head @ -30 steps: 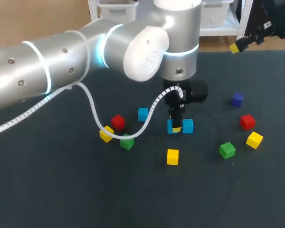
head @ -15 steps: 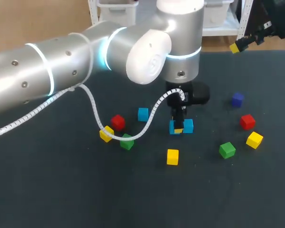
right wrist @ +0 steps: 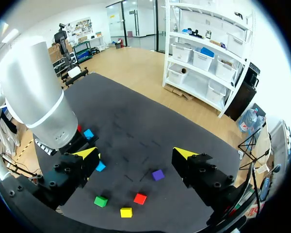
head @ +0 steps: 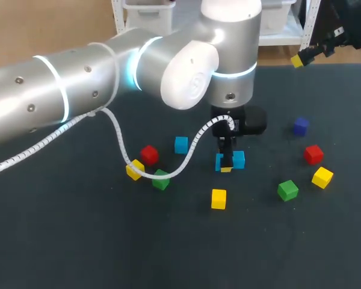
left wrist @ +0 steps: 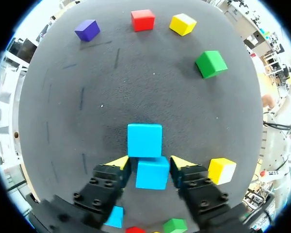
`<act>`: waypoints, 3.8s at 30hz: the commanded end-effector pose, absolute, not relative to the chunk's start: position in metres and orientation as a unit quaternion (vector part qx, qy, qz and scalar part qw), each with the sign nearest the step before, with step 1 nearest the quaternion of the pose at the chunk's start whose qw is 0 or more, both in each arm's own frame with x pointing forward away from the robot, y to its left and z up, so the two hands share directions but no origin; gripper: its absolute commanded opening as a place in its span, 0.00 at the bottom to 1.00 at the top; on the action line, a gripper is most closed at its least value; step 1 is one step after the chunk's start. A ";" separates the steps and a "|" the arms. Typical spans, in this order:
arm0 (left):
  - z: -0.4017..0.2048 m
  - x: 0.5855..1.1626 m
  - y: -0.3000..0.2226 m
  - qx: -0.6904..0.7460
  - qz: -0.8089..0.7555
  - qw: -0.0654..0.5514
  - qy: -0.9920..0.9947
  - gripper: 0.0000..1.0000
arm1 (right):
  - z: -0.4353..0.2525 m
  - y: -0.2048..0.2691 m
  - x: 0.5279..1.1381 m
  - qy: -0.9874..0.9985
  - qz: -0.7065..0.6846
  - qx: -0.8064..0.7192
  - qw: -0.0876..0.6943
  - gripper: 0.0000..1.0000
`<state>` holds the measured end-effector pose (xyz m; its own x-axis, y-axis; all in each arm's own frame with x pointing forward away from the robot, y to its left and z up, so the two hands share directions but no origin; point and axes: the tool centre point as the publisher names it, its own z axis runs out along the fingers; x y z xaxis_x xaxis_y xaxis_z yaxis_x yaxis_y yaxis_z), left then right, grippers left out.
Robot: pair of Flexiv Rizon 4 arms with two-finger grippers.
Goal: Place the blue cubes, place green cubes on the blue cubes, place the yellow cubes on the green cubes, then place the red cubes on the yellow cubes, and place purple cube on the red cubes.
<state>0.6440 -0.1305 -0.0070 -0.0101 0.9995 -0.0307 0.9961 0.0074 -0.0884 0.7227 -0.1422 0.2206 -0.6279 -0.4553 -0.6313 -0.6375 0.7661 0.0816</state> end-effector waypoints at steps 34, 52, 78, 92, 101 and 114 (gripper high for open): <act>-0.006 0.655 -0.115 -0.682 0.028 0.004 -0.731 0.47 | 0.220 -0.142 0.722 0.890 0.149 -0.306 0.304 1.00; -0.005 0.648 -0.114 -0.676 0.028 0.013 -0.736 0.33 | 0.220 -0.142 0.722 0.890 0.149 -0.306 0.304 1.00; -0.008 0.649 -0.115 -0.677 0.029 0.012 -0.735 0.36 | 0.220 -0.142 0.722 0.890 0.149 -0.306 0.304 1.00; -0.010 0.647 -0.114 -0.681 0.027 0.015 -0.732 0.44 | 0.220 -0.142 0.722 0.890 0.149 -0.306 0.304 1.00; -0.010 0.647 -0.114 -0.680 0.026 0.015 -0.732 0.42 | 0.220 -0.142 0.722 0.890 0.149 -0.306 0.304 1.00; -0.008 0.648 -0.113 -0.673 0.030 0.016 -0.739 1.00 | 0.220 -0.142 0.722 0.890 0.149 -0.306 0.304 1.00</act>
<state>0.6462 -0.1141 -0.0094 -0.0926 0.9956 -0.0160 0.9938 0.0914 -0.0630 0.7227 -0.1422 0.2206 -0.6279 -0.4553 -0.6313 -0.6375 0.7661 0.0816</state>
